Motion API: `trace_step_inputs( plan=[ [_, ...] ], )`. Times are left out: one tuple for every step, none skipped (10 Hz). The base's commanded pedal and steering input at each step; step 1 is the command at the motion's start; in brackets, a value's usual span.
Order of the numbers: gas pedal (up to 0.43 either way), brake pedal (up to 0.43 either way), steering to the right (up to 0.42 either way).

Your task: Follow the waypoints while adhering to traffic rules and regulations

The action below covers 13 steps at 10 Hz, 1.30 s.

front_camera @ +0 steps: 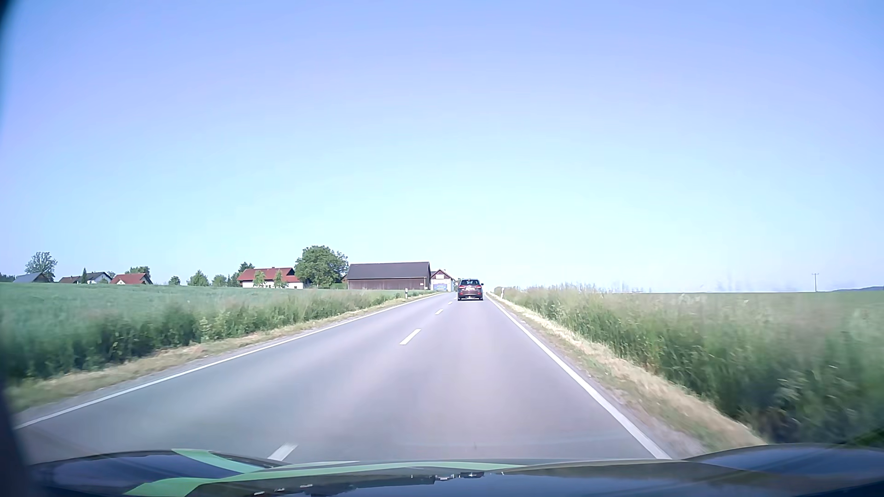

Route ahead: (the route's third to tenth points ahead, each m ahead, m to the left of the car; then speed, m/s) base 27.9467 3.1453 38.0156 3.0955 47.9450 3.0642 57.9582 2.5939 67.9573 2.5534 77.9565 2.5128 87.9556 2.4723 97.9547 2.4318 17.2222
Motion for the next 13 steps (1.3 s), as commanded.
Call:
trace_step_inputs(
  plan=[
    [0.118,0.000,-0.002],
    [0.130,0.000,-0.003],
    [0.138,0.000,-0.003],
    [0.169,0.000,-0.003],
    [0.169,0.000,-0.003],
    [0.189,0.000,-0.002],
    [0.189,0.000,-0.002],
    [0.189,0.000,-0.003],
    [0.189,0.000,-0.003],
    [0.150,0.000,-0.002],
    [0.087,0.000,-0.003],
    [0.028,0.000,-0.003],
    [0.000,0.000,-0.003]
  ],
)
